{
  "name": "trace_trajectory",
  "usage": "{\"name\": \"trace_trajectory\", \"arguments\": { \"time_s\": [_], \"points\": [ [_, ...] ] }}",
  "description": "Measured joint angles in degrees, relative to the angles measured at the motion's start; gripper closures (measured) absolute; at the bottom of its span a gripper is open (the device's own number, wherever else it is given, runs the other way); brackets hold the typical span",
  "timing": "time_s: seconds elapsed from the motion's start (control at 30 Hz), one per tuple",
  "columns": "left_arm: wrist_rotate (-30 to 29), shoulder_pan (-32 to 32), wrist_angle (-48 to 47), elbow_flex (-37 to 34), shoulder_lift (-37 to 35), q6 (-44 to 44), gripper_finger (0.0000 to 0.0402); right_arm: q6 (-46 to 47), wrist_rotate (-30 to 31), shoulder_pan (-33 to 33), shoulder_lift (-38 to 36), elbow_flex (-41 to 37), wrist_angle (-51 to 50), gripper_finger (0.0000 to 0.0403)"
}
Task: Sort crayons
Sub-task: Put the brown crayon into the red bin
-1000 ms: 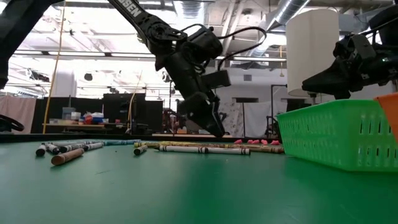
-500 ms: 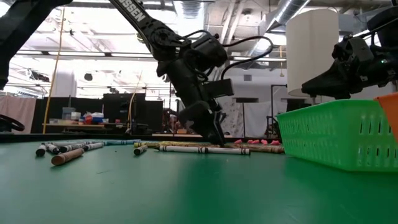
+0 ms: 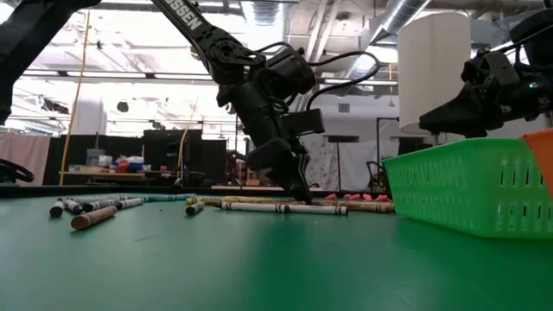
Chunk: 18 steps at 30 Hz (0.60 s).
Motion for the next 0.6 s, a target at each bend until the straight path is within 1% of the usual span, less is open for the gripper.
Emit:
{"name": "trace_trajectory", "arguments": {
  "time_s": [0.23,0.43,0.6],
  "points": [
    [-0.2,0.0,-0.1,0.5,0.0,-2.9,0.0397,0.2,0.0,0.0,0.0,0.0,0.0,0.0335],
    [-0.5,0.1,-2.5,5.0,0.3,-5.0,0.0400,0.2,0.0,0.0,0.0,0.0,0.0,0.0335],
    [1.1,-0.2,-5.4,8.9,-0.8,-6.1,0.0401,0.2,0.0,0.0,0.0,0.0,0.0,0.0335]
  ]
}}
